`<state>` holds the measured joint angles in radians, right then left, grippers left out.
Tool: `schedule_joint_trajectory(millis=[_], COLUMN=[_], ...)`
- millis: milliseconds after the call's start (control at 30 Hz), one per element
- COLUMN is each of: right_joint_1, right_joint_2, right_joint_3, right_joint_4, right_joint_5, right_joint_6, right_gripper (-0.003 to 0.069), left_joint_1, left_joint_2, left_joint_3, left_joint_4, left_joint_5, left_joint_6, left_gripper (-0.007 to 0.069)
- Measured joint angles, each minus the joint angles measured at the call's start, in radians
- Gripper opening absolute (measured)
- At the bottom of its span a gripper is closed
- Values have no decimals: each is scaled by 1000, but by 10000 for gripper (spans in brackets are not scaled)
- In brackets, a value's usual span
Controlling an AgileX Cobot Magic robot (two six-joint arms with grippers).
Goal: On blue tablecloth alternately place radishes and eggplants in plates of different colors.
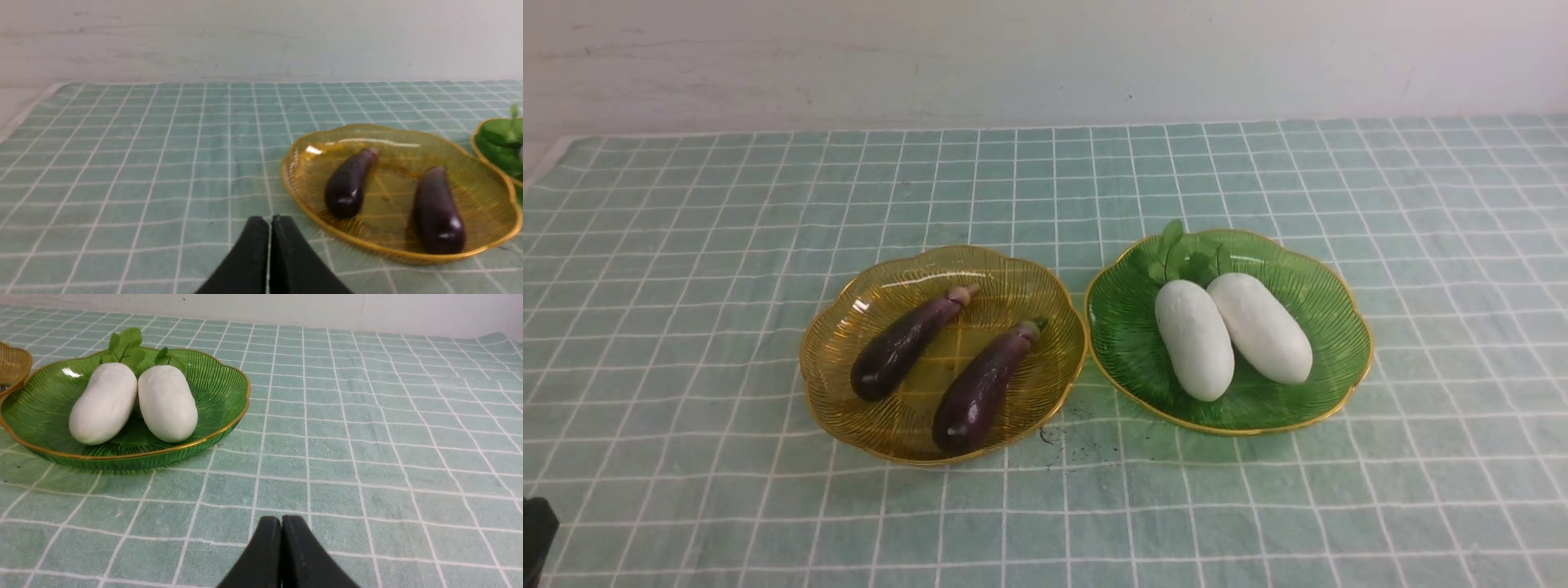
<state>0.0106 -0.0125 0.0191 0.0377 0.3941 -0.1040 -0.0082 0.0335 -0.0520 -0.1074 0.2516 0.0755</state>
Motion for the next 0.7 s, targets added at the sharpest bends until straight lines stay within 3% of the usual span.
schedule_joint_trajectory(millis=[700], right_joint_1=[0], right_joint_2=[0], right_joint_3=[0], right_joint_4=[-1], right_joint_5=[-1], right_joint_6=[0], right_gripper=[-15], left_joint_1=[23], left_joint_2=[-44], left_joint_3=[81], left_joint_4=[50], left_joint_5=[126], left_joint_6=[-2], left_gripper=[-8])
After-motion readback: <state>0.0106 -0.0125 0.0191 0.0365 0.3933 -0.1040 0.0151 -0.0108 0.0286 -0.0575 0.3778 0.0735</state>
